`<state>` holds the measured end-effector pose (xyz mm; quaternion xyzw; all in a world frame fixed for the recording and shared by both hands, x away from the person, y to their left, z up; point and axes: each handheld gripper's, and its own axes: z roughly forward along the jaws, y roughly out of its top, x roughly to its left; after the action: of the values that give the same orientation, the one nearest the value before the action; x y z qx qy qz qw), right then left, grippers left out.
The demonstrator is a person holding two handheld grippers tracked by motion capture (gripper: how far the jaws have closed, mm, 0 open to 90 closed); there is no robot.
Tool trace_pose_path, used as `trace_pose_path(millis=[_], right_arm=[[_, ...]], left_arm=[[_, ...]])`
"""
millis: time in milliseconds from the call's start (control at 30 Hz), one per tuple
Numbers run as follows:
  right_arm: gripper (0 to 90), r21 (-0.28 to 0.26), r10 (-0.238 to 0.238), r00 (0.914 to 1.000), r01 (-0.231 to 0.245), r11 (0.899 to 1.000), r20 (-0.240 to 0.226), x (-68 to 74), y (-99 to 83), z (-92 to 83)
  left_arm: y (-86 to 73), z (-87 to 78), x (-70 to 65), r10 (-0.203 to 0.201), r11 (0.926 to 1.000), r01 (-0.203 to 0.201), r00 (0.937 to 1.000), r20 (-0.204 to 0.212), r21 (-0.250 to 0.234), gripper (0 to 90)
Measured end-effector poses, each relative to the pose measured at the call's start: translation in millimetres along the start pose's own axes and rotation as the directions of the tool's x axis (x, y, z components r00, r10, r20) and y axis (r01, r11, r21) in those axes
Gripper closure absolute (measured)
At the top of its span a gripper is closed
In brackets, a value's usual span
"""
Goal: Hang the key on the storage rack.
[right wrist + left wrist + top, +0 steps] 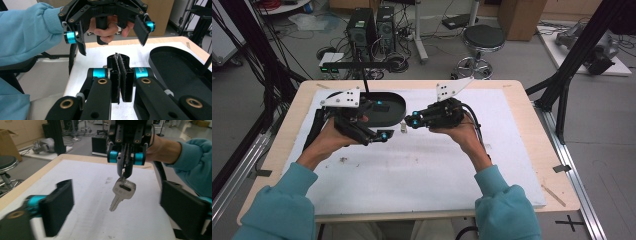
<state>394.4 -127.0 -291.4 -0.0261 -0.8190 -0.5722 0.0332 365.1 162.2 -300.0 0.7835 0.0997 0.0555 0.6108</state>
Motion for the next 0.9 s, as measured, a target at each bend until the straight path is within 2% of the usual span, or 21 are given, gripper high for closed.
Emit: trace_pose_path(millis=[200, 467, 900], right_arm=[[88.7, 0.001, 0.002, 0.9999, -0.002, 1.000, -0.011, -1.1, -1.8, 3.1], [88.7, -0.002, 0.008, 0.9997, -0.008, 1.000, -0.023, -1.7, -5.6, 5.5], [88.7, -0.009, 0.002, 0.9990, -0.002, 1.000, -0.044, -1.4, -5.7, 6.5]], left_arm=[[-0.1, 1.8, -1.5, 0.004, 1.0000, -0.004, 0.9999, 0.013, 0.003, 17.9], [1.3, 5.7, -2.0, 0.008, 1.0000, -0.008, 0.9986, 0.053, -0.004, 35.2], [0.6, 6.6, -0.2, 0.000, 0.9999, -0.001, 0.9973, 0.074, 0.012, 60.2]])
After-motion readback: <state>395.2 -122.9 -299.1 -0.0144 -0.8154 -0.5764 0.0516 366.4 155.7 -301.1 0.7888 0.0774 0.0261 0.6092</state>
